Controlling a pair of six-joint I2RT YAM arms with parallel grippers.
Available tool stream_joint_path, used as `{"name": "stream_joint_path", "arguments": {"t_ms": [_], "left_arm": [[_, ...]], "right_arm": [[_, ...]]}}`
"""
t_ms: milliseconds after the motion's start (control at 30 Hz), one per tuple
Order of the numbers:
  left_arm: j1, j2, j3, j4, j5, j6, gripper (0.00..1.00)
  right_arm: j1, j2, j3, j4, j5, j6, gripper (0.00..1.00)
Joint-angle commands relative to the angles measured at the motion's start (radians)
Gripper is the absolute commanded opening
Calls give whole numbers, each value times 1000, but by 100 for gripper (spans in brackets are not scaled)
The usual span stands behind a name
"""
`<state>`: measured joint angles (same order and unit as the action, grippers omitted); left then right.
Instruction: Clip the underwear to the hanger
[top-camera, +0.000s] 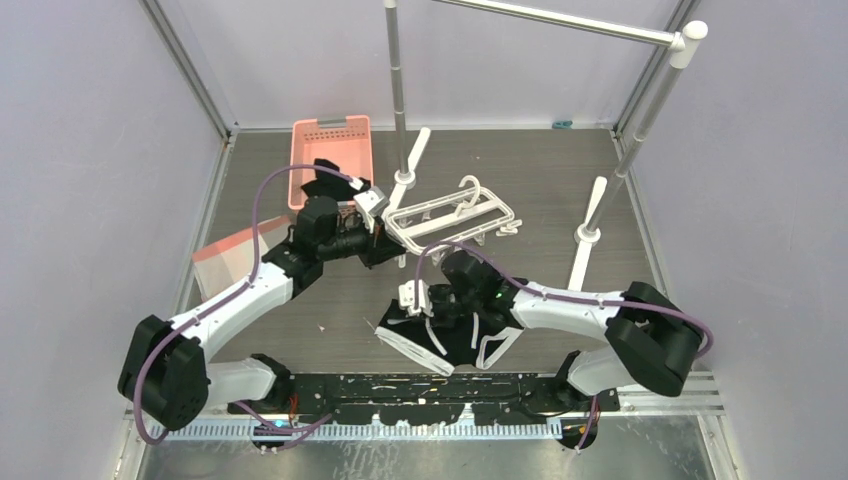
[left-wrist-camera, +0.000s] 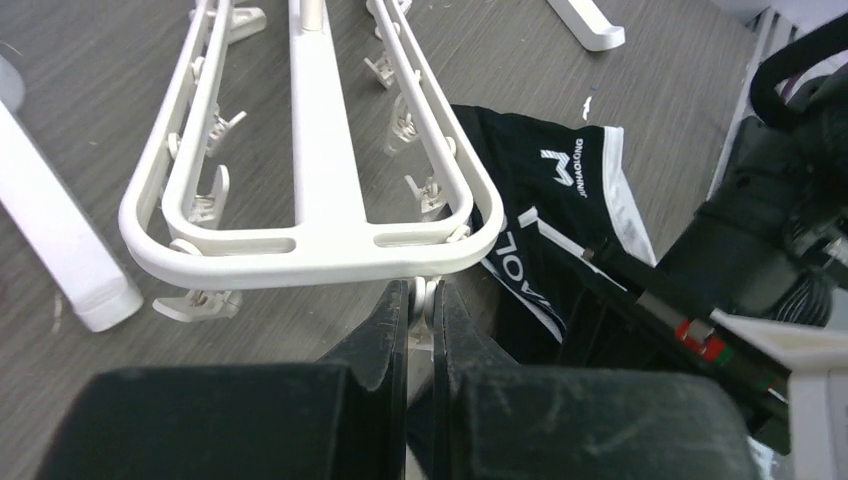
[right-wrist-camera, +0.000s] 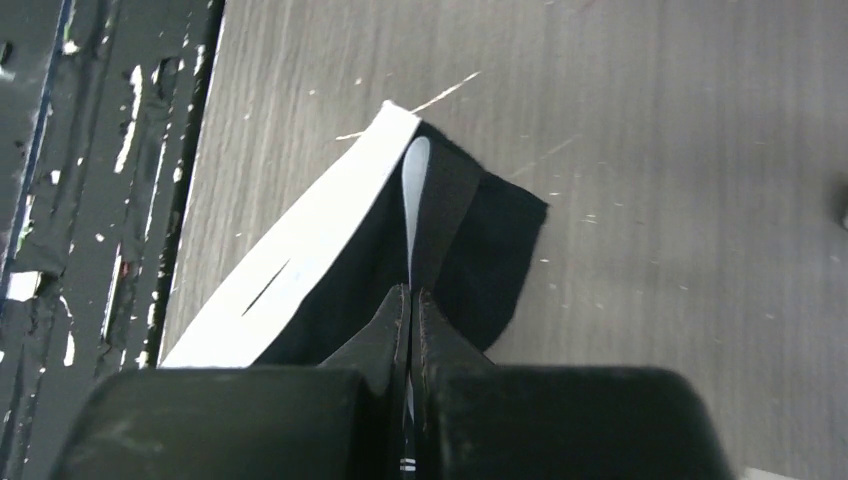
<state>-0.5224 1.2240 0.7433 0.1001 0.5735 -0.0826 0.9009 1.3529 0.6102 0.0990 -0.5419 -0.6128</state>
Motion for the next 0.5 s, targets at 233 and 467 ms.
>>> {"name": "stream_joint_path", "arguments": {"t_ms": [233,467], "left_arm": [[-1,-112,52,-109,-51,149,0],[-1,-128,44,-117,-62,163,0]], "right_arm": [[88,101,68,-50,192,-89,30],[141,80,70,-42,230,-98,47]]}}
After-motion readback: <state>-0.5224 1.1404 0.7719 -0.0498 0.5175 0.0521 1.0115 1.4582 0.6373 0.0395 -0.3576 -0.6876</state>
